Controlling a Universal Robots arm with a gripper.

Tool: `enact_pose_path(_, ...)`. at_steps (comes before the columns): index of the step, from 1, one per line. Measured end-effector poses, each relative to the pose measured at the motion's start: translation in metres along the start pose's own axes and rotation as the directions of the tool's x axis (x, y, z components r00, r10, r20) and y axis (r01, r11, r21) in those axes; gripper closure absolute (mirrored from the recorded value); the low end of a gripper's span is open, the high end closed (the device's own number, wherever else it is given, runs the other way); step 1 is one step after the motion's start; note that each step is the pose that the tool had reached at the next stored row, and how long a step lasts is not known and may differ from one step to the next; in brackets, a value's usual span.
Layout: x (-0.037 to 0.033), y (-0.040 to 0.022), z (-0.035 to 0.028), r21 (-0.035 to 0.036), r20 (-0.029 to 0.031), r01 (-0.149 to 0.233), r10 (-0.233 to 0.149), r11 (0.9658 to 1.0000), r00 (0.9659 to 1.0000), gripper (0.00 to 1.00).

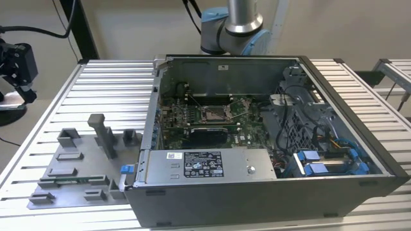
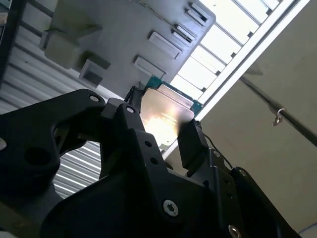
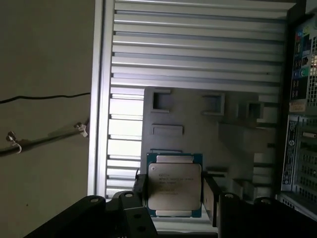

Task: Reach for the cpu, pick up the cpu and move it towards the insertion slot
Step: 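Pick up the cpu and move it towards the insertion slot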

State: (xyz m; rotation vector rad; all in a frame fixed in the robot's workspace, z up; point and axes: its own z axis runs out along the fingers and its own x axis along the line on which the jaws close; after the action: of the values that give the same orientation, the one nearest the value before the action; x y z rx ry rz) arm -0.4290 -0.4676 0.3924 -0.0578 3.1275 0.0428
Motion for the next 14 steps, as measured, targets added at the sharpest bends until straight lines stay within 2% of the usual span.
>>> enact_pose_path(11, -0.0001, 0.0001, -0.0004, 0.0001, 0.0, 0.0, 0.0, 1.0, 1.0, 1.0)
enact_pose_path(14, -0.0021, 0.0, -0.0004, 0.0002, -0.0002, 0.0, 0.0, 1.0, 1.0, 1.0)
